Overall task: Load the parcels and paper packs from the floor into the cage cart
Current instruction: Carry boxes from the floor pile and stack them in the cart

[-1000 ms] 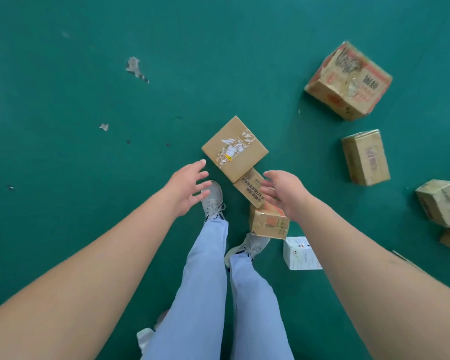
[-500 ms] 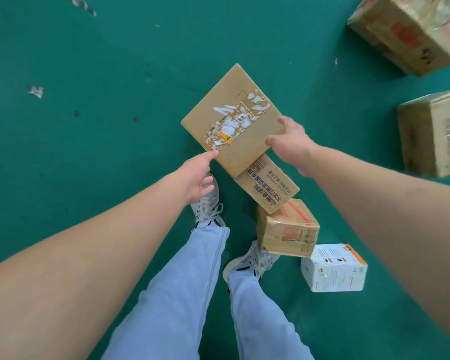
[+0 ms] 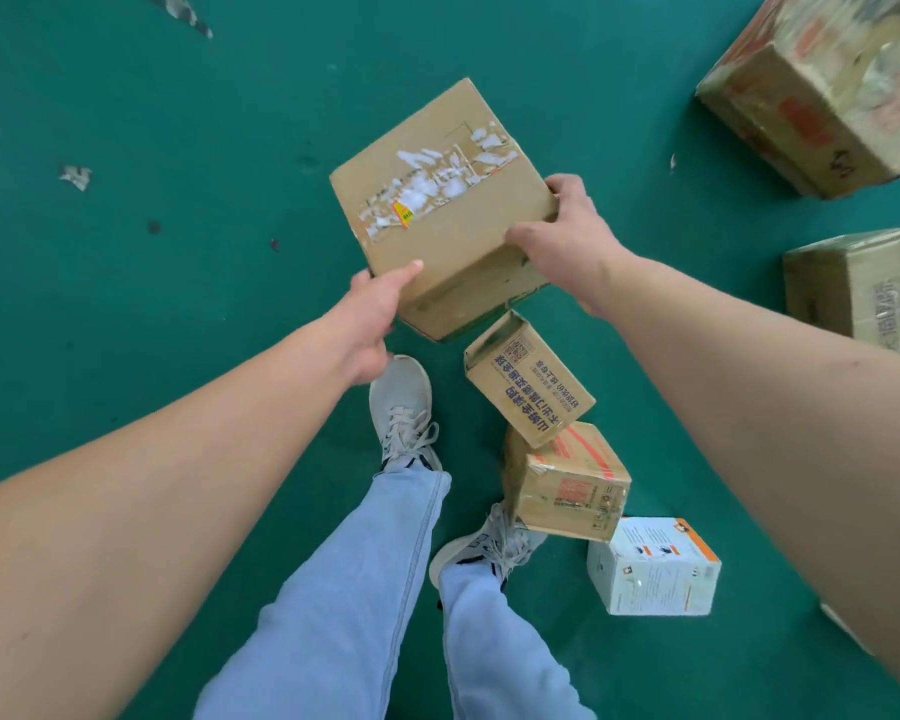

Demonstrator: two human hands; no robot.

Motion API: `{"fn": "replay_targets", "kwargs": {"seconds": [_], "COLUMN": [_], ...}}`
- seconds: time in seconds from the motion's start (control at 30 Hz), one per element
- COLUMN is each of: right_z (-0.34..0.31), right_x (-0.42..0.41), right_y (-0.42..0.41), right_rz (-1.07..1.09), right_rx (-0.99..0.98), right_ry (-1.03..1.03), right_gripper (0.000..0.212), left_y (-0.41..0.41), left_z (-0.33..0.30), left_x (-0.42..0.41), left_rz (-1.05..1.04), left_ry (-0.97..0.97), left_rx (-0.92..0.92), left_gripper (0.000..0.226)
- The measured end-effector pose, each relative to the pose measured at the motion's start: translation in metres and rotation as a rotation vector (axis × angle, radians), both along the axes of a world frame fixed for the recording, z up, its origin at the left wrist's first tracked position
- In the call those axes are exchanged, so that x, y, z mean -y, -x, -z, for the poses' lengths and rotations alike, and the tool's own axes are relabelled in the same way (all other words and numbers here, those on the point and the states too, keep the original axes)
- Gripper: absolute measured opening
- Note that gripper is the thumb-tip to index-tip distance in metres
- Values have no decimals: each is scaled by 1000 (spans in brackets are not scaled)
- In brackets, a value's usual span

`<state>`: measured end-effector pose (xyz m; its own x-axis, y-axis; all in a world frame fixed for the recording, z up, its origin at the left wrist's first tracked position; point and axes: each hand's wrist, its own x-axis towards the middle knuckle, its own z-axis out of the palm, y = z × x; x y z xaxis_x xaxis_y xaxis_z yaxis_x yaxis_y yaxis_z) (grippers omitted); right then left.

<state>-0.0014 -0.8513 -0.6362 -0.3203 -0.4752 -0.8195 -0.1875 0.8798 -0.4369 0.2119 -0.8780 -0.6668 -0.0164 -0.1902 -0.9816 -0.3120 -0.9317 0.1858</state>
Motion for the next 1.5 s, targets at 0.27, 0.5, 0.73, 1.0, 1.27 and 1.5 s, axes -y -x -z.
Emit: {"fn": "replay_targets", "kwargs": {"seconds": [0.27, 0.5, 0.73, 1.0, 1.27, 1.5], "right_z": [-152, -327, -470, -595, -659, -681], "right_x": [24, 17, -36, -141, -220, -299], "right_y": [-39, -73, -102, -133, -185, -248], "right_rz": [68, -79, -282, -500, -806, -1044], "right_rx": [66, 38, 22, -43, -7, 67], "right_ry": [90, 112, 161, 346, 487, 520], "right_gripper": [51, 59, 66, 72, 77, 73], "left_y": [-25, -78, -104, -125, -159, -189], "left_z": [-153, -325, -477, -605, -666, -690], "left_x": [28, -2, -78, -227, -363, -482], "left_rz": [-164, -205, -306, -491, -823, -1090], "left_ry": [130, 218, 306, 498, 713, 738], "left_rx": [-28, -2, 35, 59, 174, 301], "left_gripper": [74, 49, 43, 29, 42, 53]}}
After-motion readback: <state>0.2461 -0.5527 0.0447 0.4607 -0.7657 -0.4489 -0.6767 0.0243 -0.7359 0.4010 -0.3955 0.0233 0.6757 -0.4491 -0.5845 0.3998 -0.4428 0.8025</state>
